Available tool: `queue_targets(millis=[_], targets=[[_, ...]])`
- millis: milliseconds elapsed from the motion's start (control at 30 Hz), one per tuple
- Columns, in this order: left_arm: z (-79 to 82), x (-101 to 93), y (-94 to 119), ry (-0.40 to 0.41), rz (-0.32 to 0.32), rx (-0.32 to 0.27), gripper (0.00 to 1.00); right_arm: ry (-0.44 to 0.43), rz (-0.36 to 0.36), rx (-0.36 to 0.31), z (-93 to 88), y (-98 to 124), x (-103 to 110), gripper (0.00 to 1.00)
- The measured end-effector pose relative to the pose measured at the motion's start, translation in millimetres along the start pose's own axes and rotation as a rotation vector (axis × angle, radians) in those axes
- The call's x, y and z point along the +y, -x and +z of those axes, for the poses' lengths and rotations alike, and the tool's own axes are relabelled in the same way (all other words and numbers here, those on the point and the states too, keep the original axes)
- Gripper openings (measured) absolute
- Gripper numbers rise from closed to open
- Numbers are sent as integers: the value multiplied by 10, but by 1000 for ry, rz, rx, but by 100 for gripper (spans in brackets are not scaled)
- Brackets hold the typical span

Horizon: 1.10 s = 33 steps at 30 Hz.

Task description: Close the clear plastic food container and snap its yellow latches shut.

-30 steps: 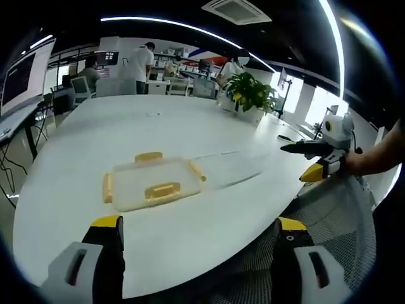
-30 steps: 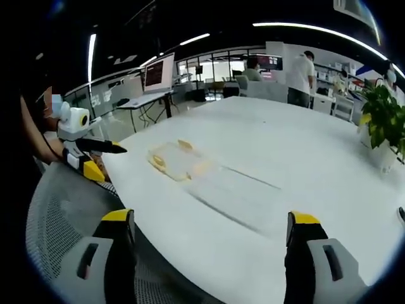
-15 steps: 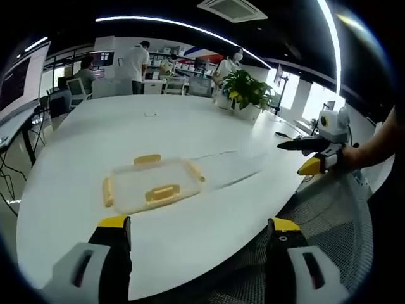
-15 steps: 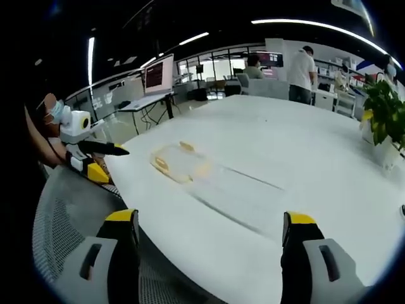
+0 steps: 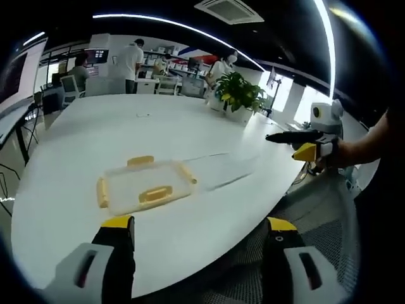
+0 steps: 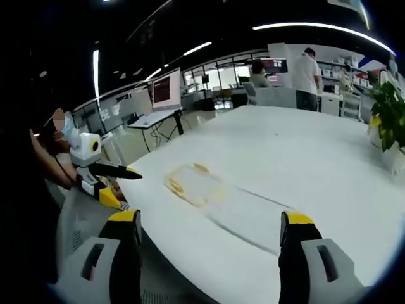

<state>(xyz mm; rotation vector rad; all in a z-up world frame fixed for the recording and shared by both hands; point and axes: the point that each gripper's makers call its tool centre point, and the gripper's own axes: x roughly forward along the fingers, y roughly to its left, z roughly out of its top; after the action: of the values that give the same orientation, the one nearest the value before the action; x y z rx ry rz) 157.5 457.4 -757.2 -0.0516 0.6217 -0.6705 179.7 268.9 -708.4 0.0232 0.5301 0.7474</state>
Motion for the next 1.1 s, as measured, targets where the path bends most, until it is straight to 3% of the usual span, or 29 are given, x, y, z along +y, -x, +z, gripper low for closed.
queue_targets(millis=[300,633,1100], targets=[[63,117,-8,20,-22,17,82,9,58,-22,173,-152,189,86],[154,296,13,-10,-50,42,76,56,98,-10,311,-306,197,85],[155,445,-47,-51,-144,140,73,138,174,50,361,-595,245,83]])
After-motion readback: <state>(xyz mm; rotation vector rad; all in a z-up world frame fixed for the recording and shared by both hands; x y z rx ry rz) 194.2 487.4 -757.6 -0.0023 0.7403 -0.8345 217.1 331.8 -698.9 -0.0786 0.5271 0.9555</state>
